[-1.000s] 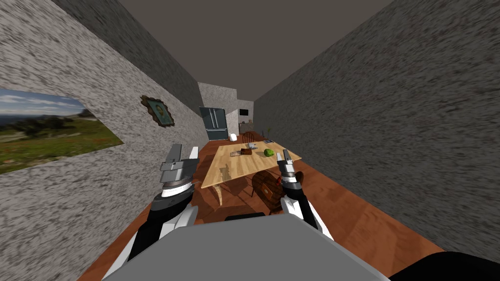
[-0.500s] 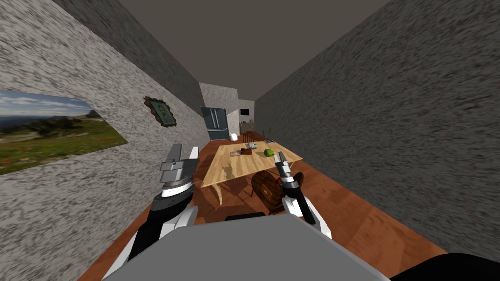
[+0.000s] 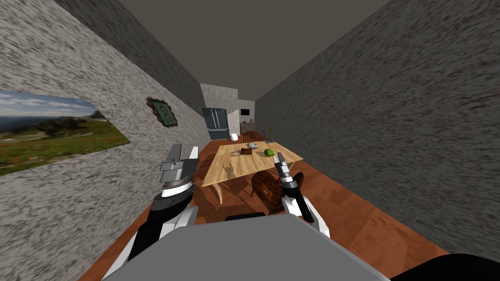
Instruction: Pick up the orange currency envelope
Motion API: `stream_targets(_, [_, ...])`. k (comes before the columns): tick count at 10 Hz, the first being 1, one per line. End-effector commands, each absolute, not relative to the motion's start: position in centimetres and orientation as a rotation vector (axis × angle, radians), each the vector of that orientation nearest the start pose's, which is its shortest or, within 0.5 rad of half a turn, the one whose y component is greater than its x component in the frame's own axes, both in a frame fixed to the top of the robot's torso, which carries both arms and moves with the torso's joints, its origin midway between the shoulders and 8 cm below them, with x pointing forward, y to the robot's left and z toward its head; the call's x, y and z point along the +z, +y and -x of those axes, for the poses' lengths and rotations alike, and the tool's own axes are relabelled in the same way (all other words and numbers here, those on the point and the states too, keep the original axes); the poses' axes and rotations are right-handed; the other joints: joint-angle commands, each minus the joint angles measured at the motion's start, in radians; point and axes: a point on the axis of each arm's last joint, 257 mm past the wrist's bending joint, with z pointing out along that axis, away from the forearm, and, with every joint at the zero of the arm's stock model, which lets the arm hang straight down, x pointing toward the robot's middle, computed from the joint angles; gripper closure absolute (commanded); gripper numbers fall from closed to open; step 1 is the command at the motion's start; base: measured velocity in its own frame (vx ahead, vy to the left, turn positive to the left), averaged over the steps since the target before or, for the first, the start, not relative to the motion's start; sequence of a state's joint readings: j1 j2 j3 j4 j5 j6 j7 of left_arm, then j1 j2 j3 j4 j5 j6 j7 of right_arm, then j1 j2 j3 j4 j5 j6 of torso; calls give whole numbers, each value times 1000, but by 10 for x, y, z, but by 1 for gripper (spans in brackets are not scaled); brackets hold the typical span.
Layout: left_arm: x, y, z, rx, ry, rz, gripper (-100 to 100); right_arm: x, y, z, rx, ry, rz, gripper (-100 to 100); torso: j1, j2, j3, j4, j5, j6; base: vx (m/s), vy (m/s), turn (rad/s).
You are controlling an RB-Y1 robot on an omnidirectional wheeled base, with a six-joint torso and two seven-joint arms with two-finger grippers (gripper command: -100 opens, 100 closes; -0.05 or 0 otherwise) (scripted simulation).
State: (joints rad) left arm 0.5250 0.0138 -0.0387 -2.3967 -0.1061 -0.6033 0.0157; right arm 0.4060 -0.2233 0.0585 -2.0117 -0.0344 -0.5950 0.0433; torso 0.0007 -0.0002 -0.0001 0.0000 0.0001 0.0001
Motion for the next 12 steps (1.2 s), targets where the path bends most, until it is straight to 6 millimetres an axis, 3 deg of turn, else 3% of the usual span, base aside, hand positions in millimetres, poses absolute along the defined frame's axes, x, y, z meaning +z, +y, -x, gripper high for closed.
stream_targets(1, [82,244,-301,-1324,546,432,0,-51,-251,-385,1326,858,-573,-100,0,0,0,0,0,0,-3,-3,11])
stream_targets(4, [82,244,-301,-1324,546,432,0,-51,-251,-385,1326,858,-573,-100,0,0,0,0,0,0,0,0,1])
stream_targets(10, [82,244,-301,-1324,546,432,0,-94,-235,-407,1365,998,-553,-100,-1,1,0,0,0,0,-12,-11,38])
stream_targets(12, [82,244,-301,-1324,546,432,0,-94,-235,-407,1365,998,-553,-100,-1,1,1,0,0,0,-7,-7,24])
